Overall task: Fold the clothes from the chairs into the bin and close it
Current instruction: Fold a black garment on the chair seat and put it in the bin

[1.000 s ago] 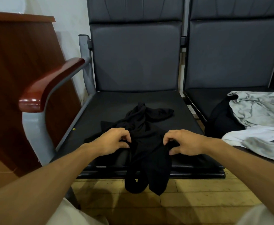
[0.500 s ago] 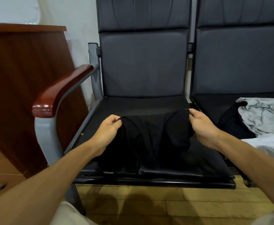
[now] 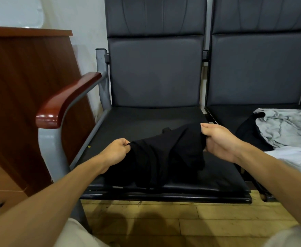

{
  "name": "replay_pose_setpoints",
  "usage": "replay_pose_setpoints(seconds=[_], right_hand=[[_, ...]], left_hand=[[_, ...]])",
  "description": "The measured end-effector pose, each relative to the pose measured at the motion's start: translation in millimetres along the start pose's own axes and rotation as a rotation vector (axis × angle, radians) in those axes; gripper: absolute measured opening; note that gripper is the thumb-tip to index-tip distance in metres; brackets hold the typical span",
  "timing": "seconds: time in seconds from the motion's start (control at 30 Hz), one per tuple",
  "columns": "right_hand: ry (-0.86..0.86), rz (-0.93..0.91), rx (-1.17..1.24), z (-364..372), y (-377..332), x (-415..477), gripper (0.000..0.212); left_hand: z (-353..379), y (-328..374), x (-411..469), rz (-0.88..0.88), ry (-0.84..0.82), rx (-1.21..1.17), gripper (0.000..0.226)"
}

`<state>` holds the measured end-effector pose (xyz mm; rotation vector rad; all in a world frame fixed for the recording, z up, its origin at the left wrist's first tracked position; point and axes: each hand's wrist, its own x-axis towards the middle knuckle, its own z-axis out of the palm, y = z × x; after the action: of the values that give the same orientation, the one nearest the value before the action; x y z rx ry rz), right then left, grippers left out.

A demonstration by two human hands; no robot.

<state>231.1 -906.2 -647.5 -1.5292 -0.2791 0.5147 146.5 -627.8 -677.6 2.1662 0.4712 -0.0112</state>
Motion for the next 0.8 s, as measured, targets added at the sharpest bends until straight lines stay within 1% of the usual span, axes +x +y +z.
replay_pose_setpoints(seconds=[0.1,0.17,0.2,0.23,0.3,0.33,0.37,0.4,0.47,0.5,0.53,0.6,0.63,0.73,0.8], right_hand=[[0.091,-0.035,-0.178,17.6,-1.2,1.5,0.019],[0.12,-0.104,-0.325,24.3,0.4,4.7,0.012],[0.124,-0.139,-0.372,26.2,1.3,5.4,0.008],[0.124,-0.163,-0.406,25.9,3.3,6.8,0.005],[0.115,-0.171,-0.439,24.9,6.5,8.4,0.005],[0.107,-0.166,-0.446,25.3,7.3,8.7,0.007],[0.099,-0.165,-0.448,26.2,7.9,9.2,0.009],[0.093,-0.165,-0.444,27.6,7.8,9.8,0.011],[0.064,-0.165,-0.418,29.8,8.0,11.2,0.012],[0.041,-0.163,-0.398,30.4,7.7,11.0,0.012],[0.014,-0.154,-0.367,31.5,6.4,9.7,0.013],[-0.039,-0.129,-0.288,31.4,5.1,8.2,0.015],[-0.057,-0.11,-0.239,30.4,4.0,7.1,0.016],[-0.112,-0.082,-0.163,22.5,1.9,5.0,0.022],[-0.12,-0.072,-0.262,15.5,6.3,5.9,0.028]], left_hand=[[6.3,8.4,-2.1,0.0,-0.045,-0.099,0.017],[8.2,14.5,-3.4,-0.021,-0.049,-0.142,0.022],[9.0,16.5,-3.9,-0.024,-0.035,-0.111,0.024],[9.4,17.8,-3.6,-0.009,-0.003,-0.026,0.025],[11.7,24.5,-6.6,0.104,0.084,0.168,0.024],[14.8,30.0,-10.5,0.181,0.09,0.175,0.022],[19.3,36.9,-15.9,0.236,0.046,0.122,0.018],[25.7,43.6,-21.3,0.264,-0.037,0.06,0.015],[40.3,54.7,-29.9,0.262,-0.217,0.029,0.027],[47.6,55.6,-30.1,0.248,-0.274,0.026,0.029],[53.7,54.7,-28.7,0.242,-0.301,0.012,0.026],[58.7,50.6,-24.1,0.235,-0.291,-0.065,0.014],[58.4,49.1,-21.3,0.222,-0.28,-0.123,0.013],[51.9,47.5,-16.8,0.164,-0.242,-0.272,0.022],[46.5,45.4,-13.1,0.119,-0.217,-0.345,0.026]])
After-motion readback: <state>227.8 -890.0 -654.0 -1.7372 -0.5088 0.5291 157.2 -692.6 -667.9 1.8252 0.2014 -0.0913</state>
